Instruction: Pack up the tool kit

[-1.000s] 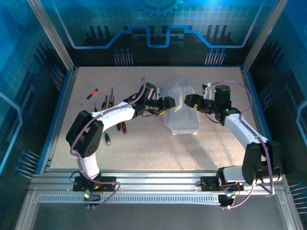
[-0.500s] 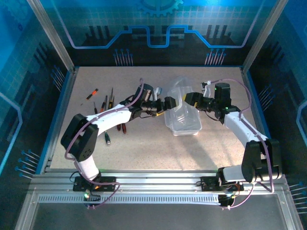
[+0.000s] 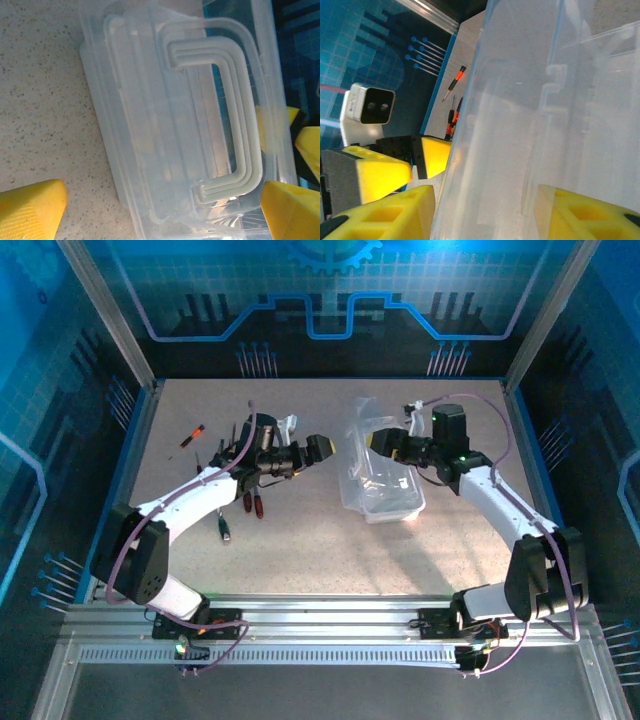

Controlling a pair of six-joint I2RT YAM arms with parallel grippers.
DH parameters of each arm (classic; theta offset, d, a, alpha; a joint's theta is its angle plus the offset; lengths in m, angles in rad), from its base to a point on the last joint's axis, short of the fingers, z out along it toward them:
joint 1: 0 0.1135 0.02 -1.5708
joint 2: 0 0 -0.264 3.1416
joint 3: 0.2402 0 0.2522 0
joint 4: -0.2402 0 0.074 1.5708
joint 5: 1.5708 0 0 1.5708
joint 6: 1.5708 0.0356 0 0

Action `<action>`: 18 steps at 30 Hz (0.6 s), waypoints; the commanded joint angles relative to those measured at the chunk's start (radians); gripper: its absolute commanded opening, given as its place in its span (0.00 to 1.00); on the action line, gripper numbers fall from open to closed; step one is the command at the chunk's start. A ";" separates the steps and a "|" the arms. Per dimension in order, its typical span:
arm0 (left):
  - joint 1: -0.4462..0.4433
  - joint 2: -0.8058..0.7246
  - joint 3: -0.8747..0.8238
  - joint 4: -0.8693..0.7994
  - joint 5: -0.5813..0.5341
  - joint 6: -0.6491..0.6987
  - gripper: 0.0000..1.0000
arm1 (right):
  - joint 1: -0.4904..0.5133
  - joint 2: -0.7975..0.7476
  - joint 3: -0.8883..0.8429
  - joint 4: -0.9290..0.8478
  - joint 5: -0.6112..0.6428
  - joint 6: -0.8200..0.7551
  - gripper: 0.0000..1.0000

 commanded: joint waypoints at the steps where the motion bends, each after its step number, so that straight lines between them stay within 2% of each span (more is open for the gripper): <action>1: 0.007 -0.040 -0.022 0.035 0.030 0.020 0.99 | 0.061 -0.011 0.054 -0.059 0.068 -0.048 0.55; 10: 0.025 -0.064 -0.098 0.154 0.076 -0.041 0.99 | 0.183 0.029 0.110 -0.102 0.163 -0.072 0.56; 18: 0.033 -0.076 -0.136 0.200 0.086 -0.069 0.99 | 0.253 0.058 0.129 -0.090 0.170 -0.055 0.56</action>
